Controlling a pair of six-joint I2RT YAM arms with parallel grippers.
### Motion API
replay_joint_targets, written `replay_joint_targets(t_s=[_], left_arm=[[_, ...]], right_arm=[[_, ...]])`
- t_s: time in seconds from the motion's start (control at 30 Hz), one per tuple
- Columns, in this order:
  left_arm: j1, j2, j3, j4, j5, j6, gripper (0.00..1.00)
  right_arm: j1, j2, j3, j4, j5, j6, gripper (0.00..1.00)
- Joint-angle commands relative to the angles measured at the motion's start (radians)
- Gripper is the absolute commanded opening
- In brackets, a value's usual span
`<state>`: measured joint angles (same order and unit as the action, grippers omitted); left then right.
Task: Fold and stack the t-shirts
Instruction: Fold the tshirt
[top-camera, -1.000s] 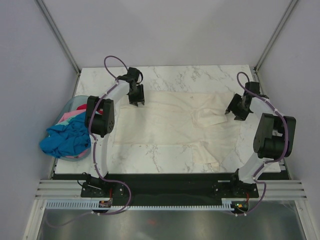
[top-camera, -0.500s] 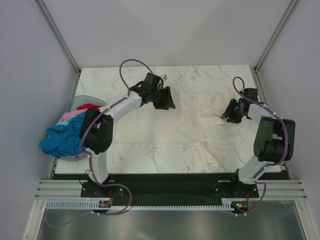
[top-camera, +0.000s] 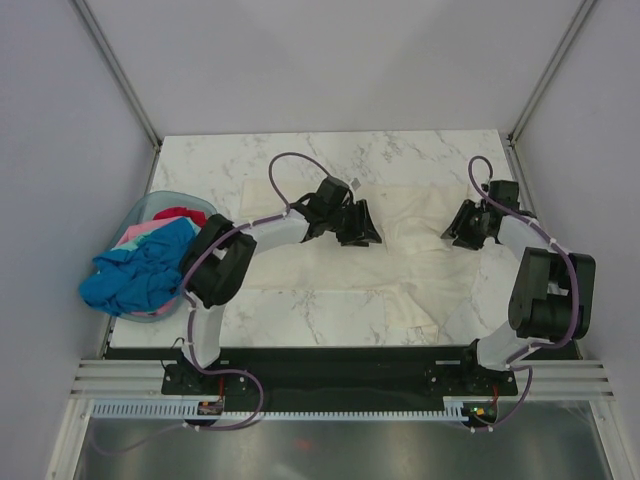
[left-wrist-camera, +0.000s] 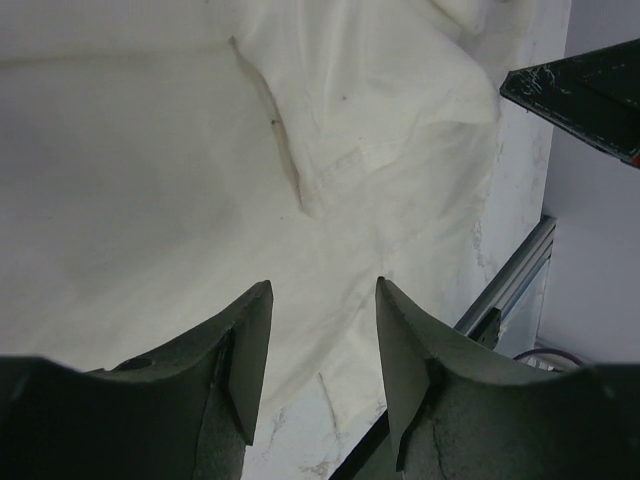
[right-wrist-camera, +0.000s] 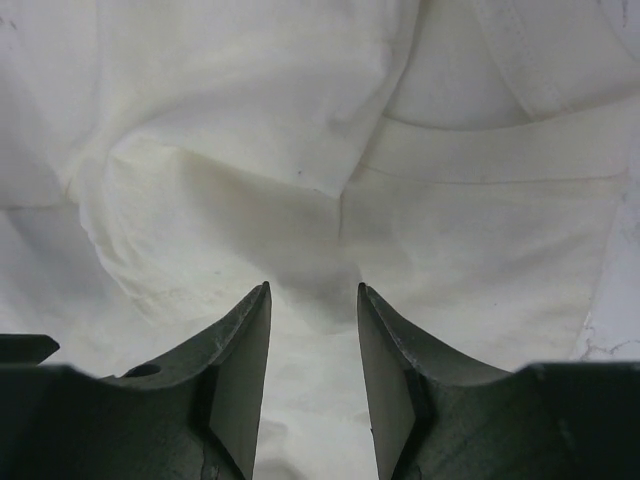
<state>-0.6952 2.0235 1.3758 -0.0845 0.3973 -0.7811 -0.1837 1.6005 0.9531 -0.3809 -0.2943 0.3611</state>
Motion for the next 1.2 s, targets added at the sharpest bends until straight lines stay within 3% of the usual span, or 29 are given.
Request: replay_joint_targets(t_s=[0.0, 0.27, 0.37, 0.57, 1.03, 1.17], left_arm=[[-0.016, 0.037, 0.046, 0.081, -0.02, -0.067, 0.54], [-0.062, 0.104, 0.08, 0.109, -0.052, -0.112, 0.54], [-0.069, 0.116, 0.097, 0.112, -0.063, -0.127, 0.53], [-0.075, 0.147, 0.112, 0.106, -0.092, -0.156, 0.5], [-0.079, 0.219, 0.167, 0.098, -0.081, -0.168, 0.45], [-0.079, 0.233, 0.19, 0.097, -0.071, -0.167, 0.35]], right_arm=[[-0.003, -0.045, -0.02, 0.004, -0.002, 0.021, 0.48], [-0.003, -0.057, -0.071, 0.034, 0.0, 0.061, 0.46], [-0.003, -0.065, -0.082, 0.039, 0.012, 0.076, 0.52], [-0.003, -0.09, -0.109, 0.057, 0.024, 0.088, 0.54], [-0.003, -0.076, -0.128, 0.108, 0.023, 0.096, 0.4], [-0.005, -0.079, -0.134, 0.114, 0.023, 0.099, 0.32]])
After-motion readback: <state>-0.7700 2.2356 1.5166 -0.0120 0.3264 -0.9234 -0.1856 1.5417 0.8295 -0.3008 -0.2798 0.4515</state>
